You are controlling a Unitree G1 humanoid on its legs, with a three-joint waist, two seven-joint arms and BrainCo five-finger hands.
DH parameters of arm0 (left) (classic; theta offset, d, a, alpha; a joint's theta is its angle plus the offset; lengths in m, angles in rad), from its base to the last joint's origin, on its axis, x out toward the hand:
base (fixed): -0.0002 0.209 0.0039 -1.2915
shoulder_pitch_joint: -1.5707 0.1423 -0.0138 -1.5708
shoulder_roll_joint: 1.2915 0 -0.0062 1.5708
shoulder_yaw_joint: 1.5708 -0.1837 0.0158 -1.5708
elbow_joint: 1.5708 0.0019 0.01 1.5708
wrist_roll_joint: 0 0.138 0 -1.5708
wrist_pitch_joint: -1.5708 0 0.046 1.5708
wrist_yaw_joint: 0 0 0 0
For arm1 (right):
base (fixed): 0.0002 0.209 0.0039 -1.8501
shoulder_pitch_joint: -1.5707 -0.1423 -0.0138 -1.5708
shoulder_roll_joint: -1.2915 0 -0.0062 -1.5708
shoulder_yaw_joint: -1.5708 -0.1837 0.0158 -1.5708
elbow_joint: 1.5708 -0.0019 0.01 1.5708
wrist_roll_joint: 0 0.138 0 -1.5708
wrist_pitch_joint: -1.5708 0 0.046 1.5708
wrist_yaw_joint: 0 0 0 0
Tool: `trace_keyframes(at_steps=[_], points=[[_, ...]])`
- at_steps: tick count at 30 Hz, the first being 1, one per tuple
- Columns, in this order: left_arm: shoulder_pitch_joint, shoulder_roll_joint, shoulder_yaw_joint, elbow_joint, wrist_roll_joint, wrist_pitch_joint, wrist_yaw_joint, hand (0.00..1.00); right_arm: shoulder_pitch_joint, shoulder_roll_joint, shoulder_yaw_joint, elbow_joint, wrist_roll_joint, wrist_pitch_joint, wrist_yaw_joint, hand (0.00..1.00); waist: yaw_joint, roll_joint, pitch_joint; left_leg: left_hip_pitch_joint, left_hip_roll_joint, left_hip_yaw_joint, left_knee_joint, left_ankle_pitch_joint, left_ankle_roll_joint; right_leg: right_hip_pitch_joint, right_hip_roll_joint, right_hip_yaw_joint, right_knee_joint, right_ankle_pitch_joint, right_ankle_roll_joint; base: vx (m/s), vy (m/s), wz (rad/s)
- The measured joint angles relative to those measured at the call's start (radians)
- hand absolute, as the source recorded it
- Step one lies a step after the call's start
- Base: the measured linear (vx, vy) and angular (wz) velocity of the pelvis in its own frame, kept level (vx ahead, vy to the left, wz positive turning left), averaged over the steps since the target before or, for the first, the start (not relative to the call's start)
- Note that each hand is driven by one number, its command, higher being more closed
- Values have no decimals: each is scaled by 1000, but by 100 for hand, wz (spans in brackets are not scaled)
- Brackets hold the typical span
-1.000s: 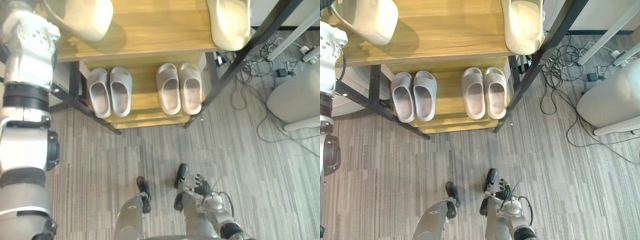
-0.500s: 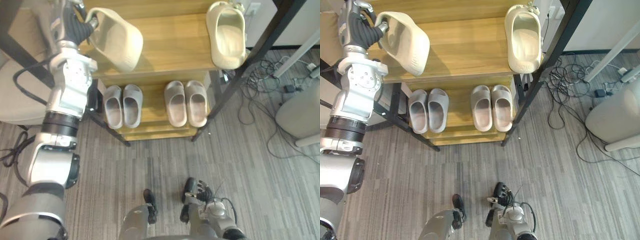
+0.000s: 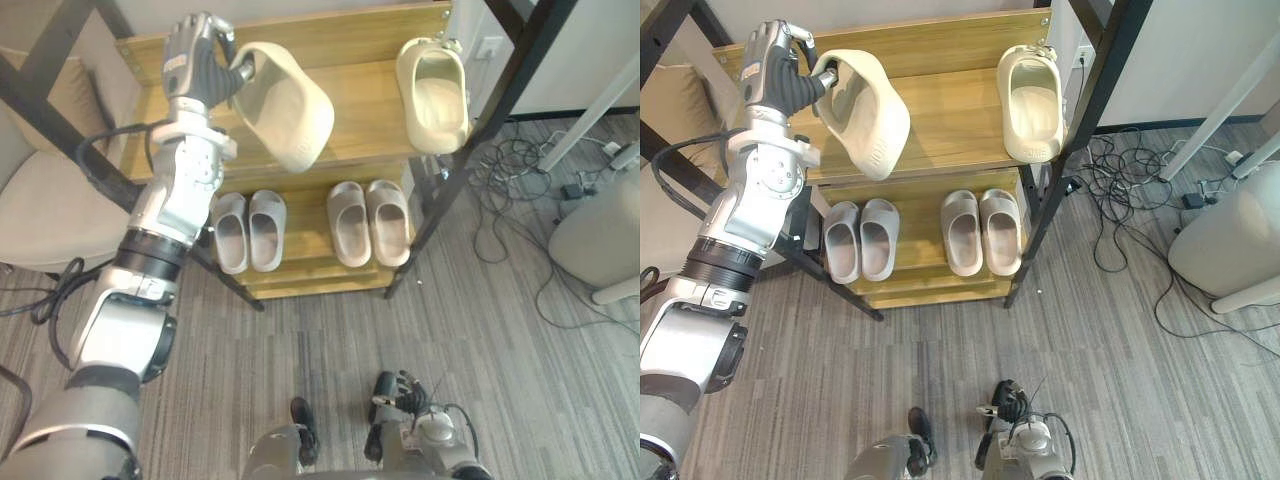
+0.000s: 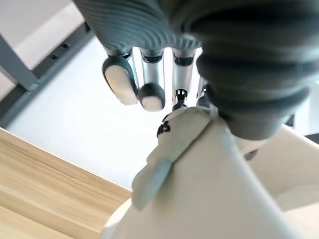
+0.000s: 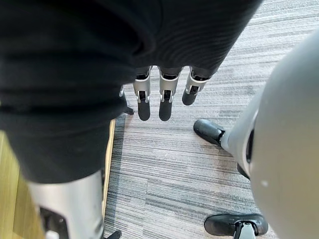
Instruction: Organize the slippers on the shoe rack
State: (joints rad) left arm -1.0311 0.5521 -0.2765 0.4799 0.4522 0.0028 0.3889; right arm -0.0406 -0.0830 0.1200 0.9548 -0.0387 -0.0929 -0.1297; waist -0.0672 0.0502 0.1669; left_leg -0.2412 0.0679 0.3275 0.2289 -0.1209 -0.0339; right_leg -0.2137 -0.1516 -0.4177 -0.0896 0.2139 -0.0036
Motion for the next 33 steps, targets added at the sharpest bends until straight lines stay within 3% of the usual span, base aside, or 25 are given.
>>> trace_keyframes(at_steps=[8, 12, 17, 21, 26, 27, 33], points=[[-95, -7, -39, 74, 28, -4, 0, 100, -2, -6, -41, 3, 0, -3, -8, 0, -21, 2, -2, -31, 1, 45, 10, -14, 10, -55, -1, 43, 1, 5, 0, -23, 69, -16], [-153, -7, -39, 140, 28, -3, 1, 100, -8, -13, -43, 3, 0, -8, -19, 0, -46, 4, -3, -76, 6, 51, 42, -27, 22, -98, 3, 60, 1, 28, 4, 4, 73, -16], [-227, -4, -38, 221, 27, 8, 2, 100, -8, -15, -78, 3, 1, -14, -32, 0, -49, 10, 1, -116, 13, 67, 88, -59, 32, -135, 7, 103, 1, 42, 5, -4, 95, -20], [-290, 13, -38, 228, 26, 10, 21, 100, -31, -28, -78, 0, 3, -19, -39, 0, -57, 31, 33, -144, 19, 79, 142, -89, 42, -152, 5, 127, 1, 51, 9, -29, 122, -11], [-342, 47, -37, 248, 27, 10, 24, 100, -59, -35, -78, 0, 11, -24, -42, 0, -64, 34, 68, -152, 26, 106, 163, -116, 39, -167, 6, 154, 0, 46, 3, -24, 83, -18], [-353, 55, -37, 248, 27, 11, 24, 0, -63, -35, -78, 0, 12, -25, -43, 0, -68, 37, 70, -164, 27, 108, 169, -117, 42, -178, 6, 156, 0, 47, 2, 18, 53, -9], [-402, 75, -37, 308, 27, 15, 28, 0, -83, -35, -79, -6, 21, -35, -47, 0, -75, 42, 101, -180, 27, 87, 189, -121, 49, -205, 14, 184, 1, 71, 9, 55, 42, -19]])
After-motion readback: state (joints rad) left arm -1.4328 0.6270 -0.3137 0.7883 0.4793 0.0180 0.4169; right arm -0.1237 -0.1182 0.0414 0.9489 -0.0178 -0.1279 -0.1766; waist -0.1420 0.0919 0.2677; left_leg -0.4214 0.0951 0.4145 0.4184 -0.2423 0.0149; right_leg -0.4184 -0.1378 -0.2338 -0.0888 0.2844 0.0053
